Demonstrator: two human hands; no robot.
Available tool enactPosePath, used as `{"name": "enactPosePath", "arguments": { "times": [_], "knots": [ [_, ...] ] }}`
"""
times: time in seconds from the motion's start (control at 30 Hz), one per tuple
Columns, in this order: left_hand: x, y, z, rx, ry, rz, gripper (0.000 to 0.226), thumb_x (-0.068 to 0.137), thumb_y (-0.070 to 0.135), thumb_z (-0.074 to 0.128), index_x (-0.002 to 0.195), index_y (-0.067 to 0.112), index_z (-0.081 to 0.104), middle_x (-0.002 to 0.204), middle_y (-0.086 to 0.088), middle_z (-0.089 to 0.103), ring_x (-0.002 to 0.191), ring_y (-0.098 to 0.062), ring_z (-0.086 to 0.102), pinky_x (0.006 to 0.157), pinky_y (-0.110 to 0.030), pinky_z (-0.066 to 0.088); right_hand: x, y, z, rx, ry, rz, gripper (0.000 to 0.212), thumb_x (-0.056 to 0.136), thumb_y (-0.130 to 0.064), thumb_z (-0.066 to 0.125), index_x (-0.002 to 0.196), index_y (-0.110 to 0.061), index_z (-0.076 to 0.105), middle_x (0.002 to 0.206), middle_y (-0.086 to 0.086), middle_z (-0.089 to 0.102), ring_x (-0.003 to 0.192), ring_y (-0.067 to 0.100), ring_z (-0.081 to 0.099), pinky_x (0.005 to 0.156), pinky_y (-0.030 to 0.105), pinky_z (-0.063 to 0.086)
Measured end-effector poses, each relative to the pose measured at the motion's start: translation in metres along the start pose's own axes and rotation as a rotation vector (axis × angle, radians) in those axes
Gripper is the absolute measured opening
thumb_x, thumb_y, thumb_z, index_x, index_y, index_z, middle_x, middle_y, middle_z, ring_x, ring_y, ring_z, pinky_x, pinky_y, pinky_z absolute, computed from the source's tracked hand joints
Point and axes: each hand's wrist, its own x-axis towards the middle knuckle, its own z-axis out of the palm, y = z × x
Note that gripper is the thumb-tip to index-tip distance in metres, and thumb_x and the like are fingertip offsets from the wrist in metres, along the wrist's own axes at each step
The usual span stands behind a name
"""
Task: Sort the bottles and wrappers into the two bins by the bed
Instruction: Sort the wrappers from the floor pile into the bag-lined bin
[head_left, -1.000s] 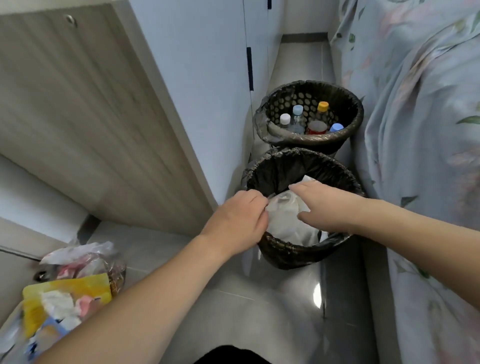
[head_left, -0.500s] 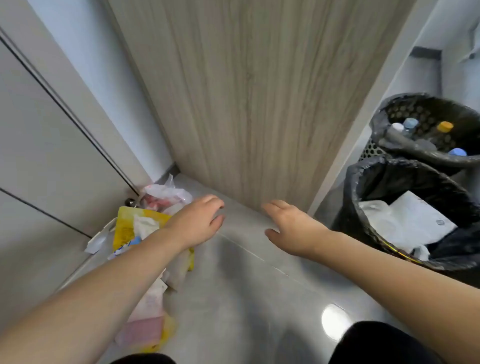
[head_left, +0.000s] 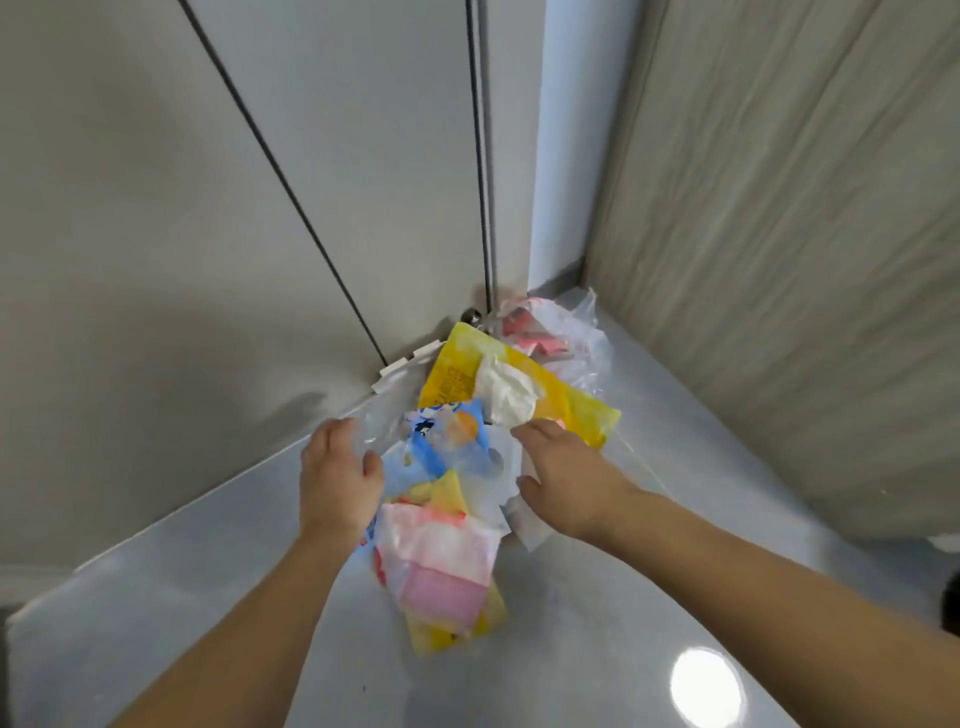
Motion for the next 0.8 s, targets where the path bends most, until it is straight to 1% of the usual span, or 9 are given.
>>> {"name": "enactPosePath", "arguments": {
  "times": [0.07, 0.2, 0.3, 0.37, 0.47, 0.57, 0.67, 0.73, 0.8],
  "knots": [
    [-0.007, -0.015, 0.007, -0.04, -0.029, -0.097, 0.044, 0.08, 0.003, 0.063, 0.123, 0.004, 0.055, 0.125, -0.018, 0.052, 0.116, -0.039, 0.047, 0.098, -0.043, 0.04, 0.01, -0.006, 0.017, -0.009, -0.011, -0.007, 0.058, 0.092, -0.021, 0.05, 0.147, -0.014, 0.033, 0.147, 0.004, 0.036, 0.135, 0.024, 0.036, 0.113, 0.035, 0.028],
    [-0.01, -0.023, 0.027, -0.094, -0.097, -0.082, 0.057, 0.076, 0.006, 0.066, 0.132, 0.012, 0.053, 0.135, -0.009, 0.047, 0.123, -0.032, 0.044, 0.103, -0.039, 0.039, 0.016, -0.012, 0.049, -0.011, -0.077, 0.041, 0.053, 0.093, -0.025, 0.048, 0.144, -0.014, 0.036, 0.139, 0.006, 0.041, 0.129, 0.029, 0.04, 0.107, 0.038, 0.035],
    [-0.005, -0.02, 0.038, -0.213, -0.116, -0.294, 0.063, 0.078, 0.017, 0.07, 0.138, 0.016, 0.049, 0.143, -0.006, 0.042, 0.129, -0.026, 0.042, 0.108, -0.033, 0.034, 0.014, -0.017, 0.071, 0.002, -0.136, 0.055, 0.048, 0.094, -0.028, 0.049, 0.139, -0.013, 0.04, 0.134, 0.009, 0.043, 0.122, 0.031, 0.046, 0.102, 0.037, 0.041],
    [-0.004, -0.025, 0.046, -0.146, -0.126, -0.318, 0.05, 0.08, 0.022, 0.07, 0.128, 0.016, 0.058, 0.135, -0.005, 0.052, 0.125, -0.028, 0.045, 0.104, -0.033, 0.036, 0.014, -0.021, 0.085, -0.032, -0.151, 0.056, 0.049, 0.094, -0.032, 0.05, 0.138, -0.014, 0.04, 0.133, 0.008, 0.044, 0.121, 0.03, 0.046, 0.101, 0.036, 0.041],
    [-0.005, -0.037, 0.054, -0.114, -0.042, -0.322, 0.01, 0.084, 0.016, 0.063, 0.088, 0.007, 0.063, 0.101, -0.015, 0.063, 0.1, -0.037, 0.055, 0.086, -0.036, 0.041, 0.016, -0.029, 0.1, -0.147, -0.166, 0.085, 0.05, 0.093, -0.039, 0.052, 0.134, -0.014, 0.04, 0.13, 0.008, 0.043, 0.121, 0.029, 0.043, 0.102, 0.038, 0.039],
    [-0.008, -0.046, 0.058, -0.248, 0.022, -0.42, 0.017, 0.088, 0.014, 0.058, 0.077, 0.001, 0.058, 0.089, -0.02, 0.06, 0.087, -0.038, 0.057, 0.079, -0.043, 0.046, 0.02, -0.034, 0.112, -0.321, -0.166, 0.117, 0.047, 0.09, -0.033, 0.057, 0.13, -0.012, 0.041, 0.13, 0.01, 0.045, 0.121, 0.03, 0.043, 0.101, 0.039, 0.037],
    [-0.014, -0.05, 0.062, -0.345, -0.023, -0.391, 0.01, 0.088, 0.008, 0.059, 0.081, 0.004, 0.065, 0.1, -0.015, 0.061, 0.094, -0.034, 0.059, 0.089, -0.043, 0.049, 0.023, -0.033, 0.112, -0.414, -0.189, 0.134, 0.041, 0.091, -0.022, 0.053, 0.129, -0.012, 0.045, 0.13, 0.011, 0.047, 0.121, 0.03, 0.044, 0.101, 0.039, 0.036],
    [-0.012, -0.051, 0.062, -0.427, -0.037, -0.472, 0.011, 0.086, 0.01, 0.056, 0.082, 0.008, 0.067, 0.102, -0.013, 0.062, 0.093, -0.033, 0.061, 0.088, -0.042, 0.051, 0.025, -0.03, 0.109, -0.411, -0.192, 0.114, 0.038, 0.09, -0.017, 0.05, 0.128, -0.013, 0.048, 0.128, 0.011, 0.049, 0.12, 0.03, 0.045, 0.1, 0.038, 0.037],
    [-0.01, -0.047, 0.059, -0.487, -0.011, -0.589, 0.014, 0.082, 0.017, 0.049, 0.072, 0.015, 0.059, 0.089, -0.016, 0.06, 0.082, -0.039, 0.058, 0.078, -0.043, 0.05, 0.026, -0.029, 0.104, -0.306, -0.182, 0.085, 0.031, 0.09, -0.016, 0.048, 0.121, -0.015, 0.05, 0.122, 0.01, 0.054, 0.115, 0.03, 0.049, 0.09, 0.034, 0.04]
  ]
}}
